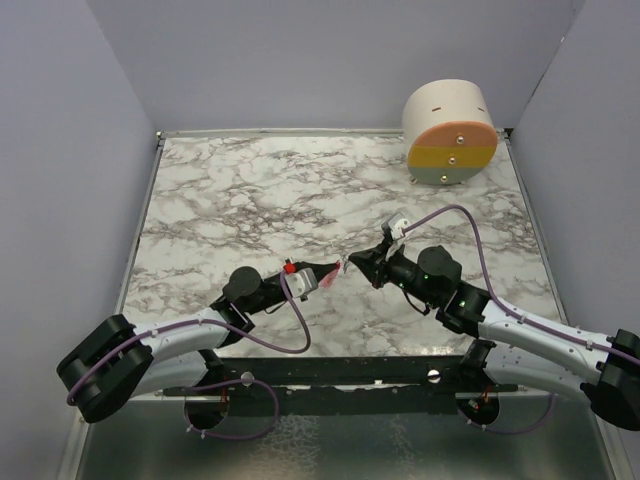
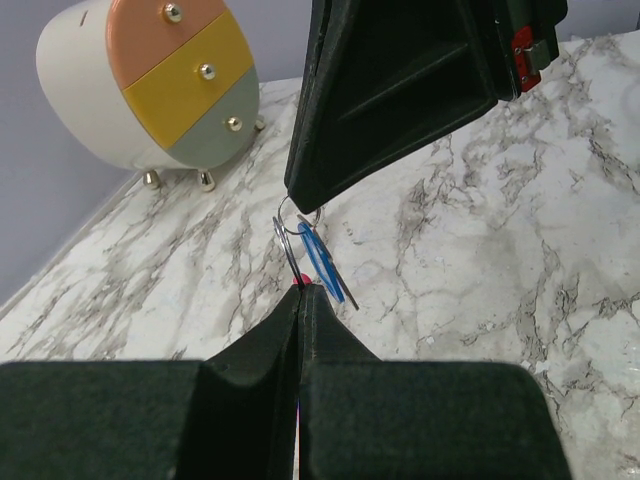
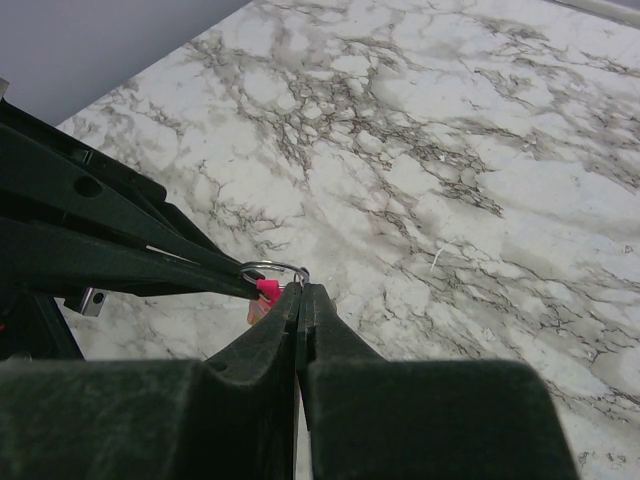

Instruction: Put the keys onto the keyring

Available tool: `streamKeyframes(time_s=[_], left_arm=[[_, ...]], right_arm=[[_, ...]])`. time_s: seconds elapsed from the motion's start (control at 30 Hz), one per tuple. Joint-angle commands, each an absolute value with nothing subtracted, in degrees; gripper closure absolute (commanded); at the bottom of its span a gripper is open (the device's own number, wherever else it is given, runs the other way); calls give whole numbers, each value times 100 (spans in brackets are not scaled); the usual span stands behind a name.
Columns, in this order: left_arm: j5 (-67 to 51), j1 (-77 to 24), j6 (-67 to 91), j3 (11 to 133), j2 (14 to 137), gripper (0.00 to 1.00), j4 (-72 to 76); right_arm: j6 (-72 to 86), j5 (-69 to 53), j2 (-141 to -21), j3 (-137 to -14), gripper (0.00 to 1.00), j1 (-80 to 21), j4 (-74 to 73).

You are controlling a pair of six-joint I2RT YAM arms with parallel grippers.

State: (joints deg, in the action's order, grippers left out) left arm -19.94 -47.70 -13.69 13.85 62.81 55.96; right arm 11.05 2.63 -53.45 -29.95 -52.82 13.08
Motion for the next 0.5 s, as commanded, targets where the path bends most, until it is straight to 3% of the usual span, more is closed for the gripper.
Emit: streamKeyframes(time_s=[0.0,0.47], left_arm=[[-2020,-4802,-1424,1519,6319,100,5687],[-2046,-4825,-1449,1539,6363,100,5687]], right_arm=[[1063,141,-5312,-3211,99,-5309,1314],[1055,150,-5305,-3205,99,-5308,1317]])
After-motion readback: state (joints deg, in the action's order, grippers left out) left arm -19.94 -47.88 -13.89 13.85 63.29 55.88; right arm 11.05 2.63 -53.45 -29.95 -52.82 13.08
